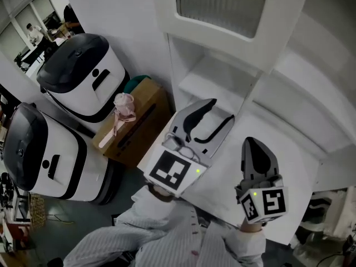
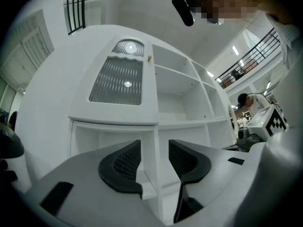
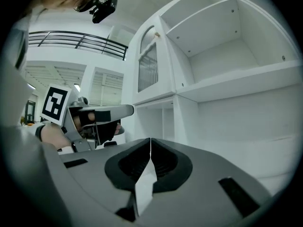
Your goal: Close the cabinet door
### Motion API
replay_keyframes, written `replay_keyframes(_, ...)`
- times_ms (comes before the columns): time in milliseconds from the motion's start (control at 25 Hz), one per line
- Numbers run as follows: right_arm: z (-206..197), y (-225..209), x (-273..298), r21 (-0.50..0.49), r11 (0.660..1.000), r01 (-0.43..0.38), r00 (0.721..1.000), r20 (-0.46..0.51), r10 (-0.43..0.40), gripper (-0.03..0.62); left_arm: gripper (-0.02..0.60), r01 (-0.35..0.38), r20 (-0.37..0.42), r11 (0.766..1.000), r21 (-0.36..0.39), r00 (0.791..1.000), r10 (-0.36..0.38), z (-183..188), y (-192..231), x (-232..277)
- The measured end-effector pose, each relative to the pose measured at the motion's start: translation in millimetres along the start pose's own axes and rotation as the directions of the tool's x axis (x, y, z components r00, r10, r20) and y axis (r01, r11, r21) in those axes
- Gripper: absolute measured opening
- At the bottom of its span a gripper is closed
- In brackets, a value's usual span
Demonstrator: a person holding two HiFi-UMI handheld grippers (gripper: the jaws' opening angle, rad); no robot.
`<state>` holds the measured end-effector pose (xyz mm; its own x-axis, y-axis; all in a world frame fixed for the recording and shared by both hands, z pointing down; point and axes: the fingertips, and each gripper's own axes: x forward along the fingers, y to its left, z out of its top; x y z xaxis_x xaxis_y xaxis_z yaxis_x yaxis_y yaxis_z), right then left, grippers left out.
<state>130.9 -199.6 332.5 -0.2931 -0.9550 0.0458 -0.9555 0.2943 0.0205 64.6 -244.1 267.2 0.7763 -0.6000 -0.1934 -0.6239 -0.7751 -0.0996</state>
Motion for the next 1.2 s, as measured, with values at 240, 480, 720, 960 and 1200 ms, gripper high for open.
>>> replay_keyframes(240, -10.1, 30.0, 3.5, -0.010, 1.000, -0.027, 0.999, -0.024, 0.027, 0.014, 0.105, 0.009, -0.055, 0.999, -0.049, 0.998, -0.012, -31.3, -2.7, -31.4)
replay_keyframes(480, -16.7, 37.3, 1.5, -0.009, 1.000, -0.024, 0.999, -0.037, 0.023, 0.014, 0.040, 0.073, -0.076, 0.993, -0.093, 0.994, -0.080, -55.0, -19.7, -46.7)
replay_keyframes(720, -24.5, 36.9, -5.7, -0.004, 1.000, -0.016, 0.999, -0.051, 0.016, 0.014, 0.018, 0.114, -0.116, 0.989, -0.097, 0.985, -0.125, -75.0, -35.8, -51.6)
replay_keyframes(960, -29.7, 36.8, -9.6, 0.006, 1.000, -0.014, 0.998, -0.066, 0.015, 0.014, 0.011, 0.149, -0.135, 0.984, -0.100, 0.978, -0.161, -78.7, -42.1, -52.9)
replay_keyframes(1200, -32.3, 36.8, -12.2, 0.011, 1.000, -0.026, 0.997, -0.078, 0.026, 0.014, 0.010, 0.162, -0.144, 0.981, -0.110, 0.974, -0.177, -80.1, -48.6, -53.1)
